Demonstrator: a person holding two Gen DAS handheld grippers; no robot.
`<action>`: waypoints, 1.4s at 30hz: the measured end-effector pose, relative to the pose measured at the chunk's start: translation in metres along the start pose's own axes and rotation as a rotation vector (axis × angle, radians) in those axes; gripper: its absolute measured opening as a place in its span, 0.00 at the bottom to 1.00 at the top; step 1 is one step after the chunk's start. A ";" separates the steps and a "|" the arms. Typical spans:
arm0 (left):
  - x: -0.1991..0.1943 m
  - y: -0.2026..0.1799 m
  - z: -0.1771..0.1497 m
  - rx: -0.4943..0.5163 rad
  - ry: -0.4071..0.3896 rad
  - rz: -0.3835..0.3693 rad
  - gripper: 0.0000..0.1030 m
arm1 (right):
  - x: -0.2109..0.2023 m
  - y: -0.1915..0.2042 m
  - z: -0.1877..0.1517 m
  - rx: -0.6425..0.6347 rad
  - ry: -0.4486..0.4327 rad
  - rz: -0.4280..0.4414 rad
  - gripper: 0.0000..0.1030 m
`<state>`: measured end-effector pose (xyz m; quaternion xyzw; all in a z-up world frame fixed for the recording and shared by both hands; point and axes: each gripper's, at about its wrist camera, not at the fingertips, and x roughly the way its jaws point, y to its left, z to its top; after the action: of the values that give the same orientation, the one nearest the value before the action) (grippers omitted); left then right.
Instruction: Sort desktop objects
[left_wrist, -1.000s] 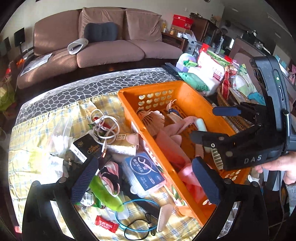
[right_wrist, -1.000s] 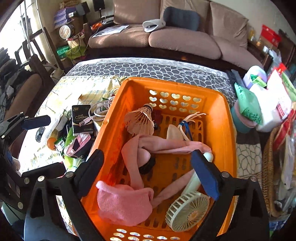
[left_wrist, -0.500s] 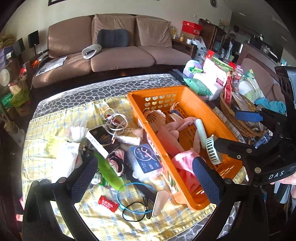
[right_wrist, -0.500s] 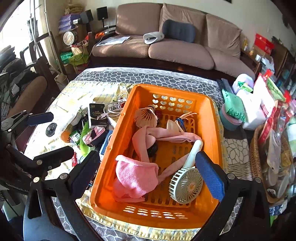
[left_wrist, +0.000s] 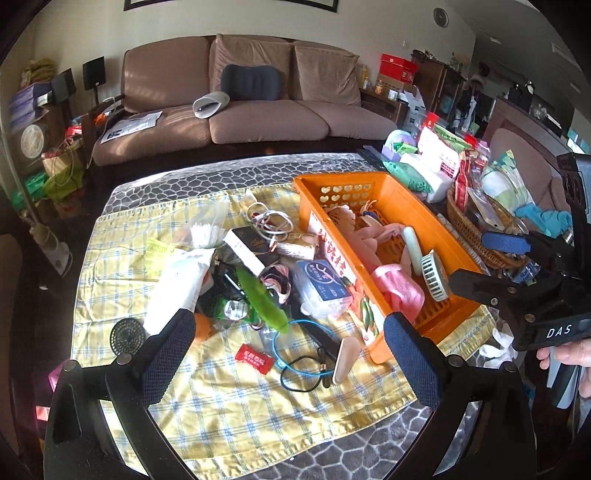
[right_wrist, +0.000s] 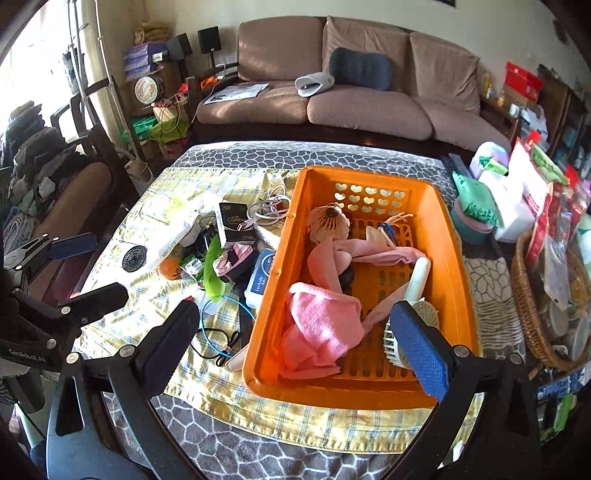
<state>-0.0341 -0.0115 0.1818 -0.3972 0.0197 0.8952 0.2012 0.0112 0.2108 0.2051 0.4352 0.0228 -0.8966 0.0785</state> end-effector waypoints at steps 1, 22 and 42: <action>-0.003 0.005 -0.005 -0.005 -0.003 0.006 1.00 | -0.002 0.004 -0.004 -0.003 -0.005 0.000 1.00; 0.051 0.047 -0.134 -0.142 0.040 0.142 1.00 | 0.083 0.003 -0.140 0.057 0.020 -0.117 1.00; 0.104 0.035 -0.147 -0.174 0.058 0.300 1.00 | 0.120 -0.049 -0.152 0.193 0.008 -0.134 1.00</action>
<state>-0.0065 -0.0362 0.0025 -0.4313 0.0070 0.9017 0.0295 0.0484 0.2617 0.0148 0.4421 -0.0343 -0.8960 -0.0241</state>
